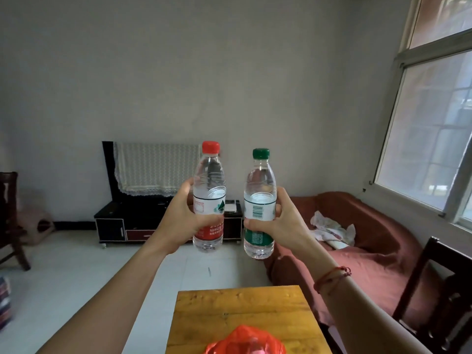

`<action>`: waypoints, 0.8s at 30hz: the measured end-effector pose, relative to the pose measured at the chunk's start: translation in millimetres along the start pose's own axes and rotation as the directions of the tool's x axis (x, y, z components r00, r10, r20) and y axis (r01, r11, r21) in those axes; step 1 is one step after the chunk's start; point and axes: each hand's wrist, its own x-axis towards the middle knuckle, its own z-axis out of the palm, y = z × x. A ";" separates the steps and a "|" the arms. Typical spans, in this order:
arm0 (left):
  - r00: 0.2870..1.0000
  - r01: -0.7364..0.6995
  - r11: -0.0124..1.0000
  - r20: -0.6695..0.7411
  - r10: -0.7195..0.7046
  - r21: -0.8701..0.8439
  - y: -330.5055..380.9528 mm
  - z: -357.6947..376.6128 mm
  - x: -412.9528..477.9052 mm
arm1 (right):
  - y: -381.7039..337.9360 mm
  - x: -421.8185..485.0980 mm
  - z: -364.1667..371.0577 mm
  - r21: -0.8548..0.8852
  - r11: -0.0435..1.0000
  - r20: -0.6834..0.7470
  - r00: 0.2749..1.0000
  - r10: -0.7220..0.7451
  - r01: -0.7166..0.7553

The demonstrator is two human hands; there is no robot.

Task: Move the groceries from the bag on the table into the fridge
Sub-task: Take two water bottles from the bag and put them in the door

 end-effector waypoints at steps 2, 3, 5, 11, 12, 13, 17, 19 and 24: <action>1.000 0.006 1.000 -0.027 -0.006 0.025 3.5 -11.3 -8.7 | -2.9 3.4 10.4 0.001 1.000 0.032 0.999 -0.010 0.010; 0.999 0.011 0.999 -0.047 -0.009 0.036 5.0 -17.8 -14.0 | -4.4 4.8 16.8 0.003 1.000 0.048 0.999 -0.019 0.019; 0.995 0.018 0.998 -0.096 -0.013 0.055 8.2 -32.6 -26.3 | -9.1 6.2 32.6 0.013 0.999 0.081 0.996 -0.043 0.042; 0.970 0.080 0.989 -0.240 -0.048 0.126 13.8 -90.2 -69.7 | -35.8 -1.4 91.9 0.114 0.992 0.228 0.970 -0.081 0.056; 0.963 0.087 0.986 -0.266 -0.048 0.140 16.7 -100.2 -79.7 | -42.0 -3.5 103.4 0.125 0.990 0.257 0.962 -0.089 0.059; 0.956 0.097 0.983 -0.291 -0.048 0.154 19.4 -110.8 -90.5 | -48.5 -6.3 115.8 0.133 0.989 0.283 0.954 -0.096 0.060; 0.916 0.140 0.967 -0.398 -0.045 0.214 30.1 -155.2 -140.8 | -76.1 -23.7 171.6 0.180 0.981 0.384 0.912 -0.141 0.076; 0.887 0.168 0.961 -0.460 -0.050 0.219 38.2 -179.3 -170.7 | -92.4 -37.9 202.1 0.204 0.976 0.429 0.889 -0.160 0.077; 0.795 0.273 0.929 -0.603 -0.072 0.249 65.3 -233.7 -258.6 | -134.4 -84.4 280.3 0.250 0.965 0.581 0.785 -0.215 0.079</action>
